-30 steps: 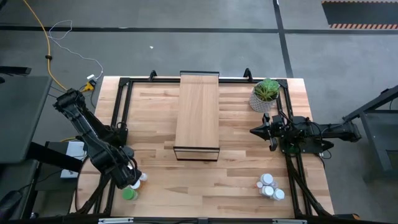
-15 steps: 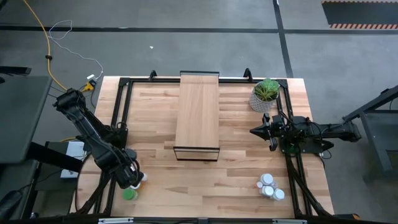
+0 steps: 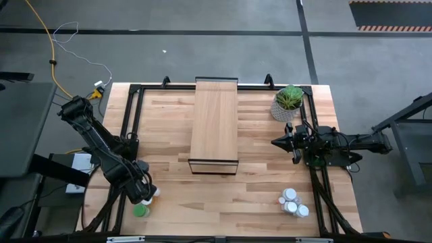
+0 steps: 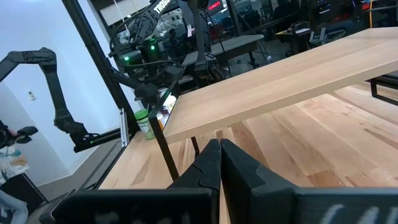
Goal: Pick and place medicine bottles onto shelf by color
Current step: Put the red medicine bottle on the shelf
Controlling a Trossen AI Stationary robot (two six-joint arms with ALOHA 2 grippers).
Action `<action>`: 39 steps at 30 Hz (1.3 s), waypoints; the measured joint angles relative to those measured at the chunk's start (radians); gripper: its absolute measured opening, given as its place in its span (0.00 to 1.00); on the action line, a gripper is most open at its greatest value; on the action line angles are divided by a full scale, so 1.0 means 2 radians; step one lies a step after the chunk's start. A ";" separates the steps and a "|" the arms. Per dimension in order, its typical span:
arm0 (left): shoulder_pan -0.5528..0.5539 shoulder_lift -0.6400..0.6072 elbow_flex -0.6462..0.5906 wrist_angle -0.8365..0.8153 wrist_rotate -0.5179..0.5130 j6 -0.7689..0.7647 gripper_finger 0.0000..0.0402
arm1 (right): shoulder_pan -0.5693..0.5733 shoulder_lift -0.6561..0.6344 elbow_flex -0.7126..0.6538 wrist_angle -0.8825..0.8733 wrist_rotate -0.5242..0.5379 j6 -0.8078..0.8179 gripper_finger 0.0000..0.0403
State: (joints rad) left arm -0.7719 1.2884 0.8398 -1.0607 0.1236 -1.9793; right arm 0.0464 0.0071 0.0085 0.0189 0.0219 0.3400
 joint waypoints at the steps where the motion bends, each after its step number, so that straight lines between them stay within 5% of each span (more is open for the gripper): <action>1: 0.000 0.000 0.000 0.000 0.002 0.000 0.76 | 0.000 0.000 0.000 0.000 0.000 0.000 0.00; 10: 0.000 -0.013 0.010 -0.011 -0.005 0.006 0.69 | 0.000 0.000 0.000 0.000 0.000 0.000 0.00; 18: 0.059 -0.085 0.091 -0.133 -0.050 0.094 0.69 | 0.000 0.000 0.000 0.000 0.000 0.000 0.00; 28: 0.262 -0.110 0.250 -0.255 -0.063 0.340 0.70 | 0.000 0.000 0.000 0.000 0.000 0.000 0.00; 39: 0.487 0.054 0.461 -0.255 -0.019 0.674 0.71 | 0.000 0.000 0.000 0.000 0.000 0.000 0.00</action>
State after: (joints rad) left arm 0.2031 1.3958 1.7611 -1.5705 0.0851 -0.6309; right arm 0.0464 0.0074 0.0084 0.0189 0.0219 0.3401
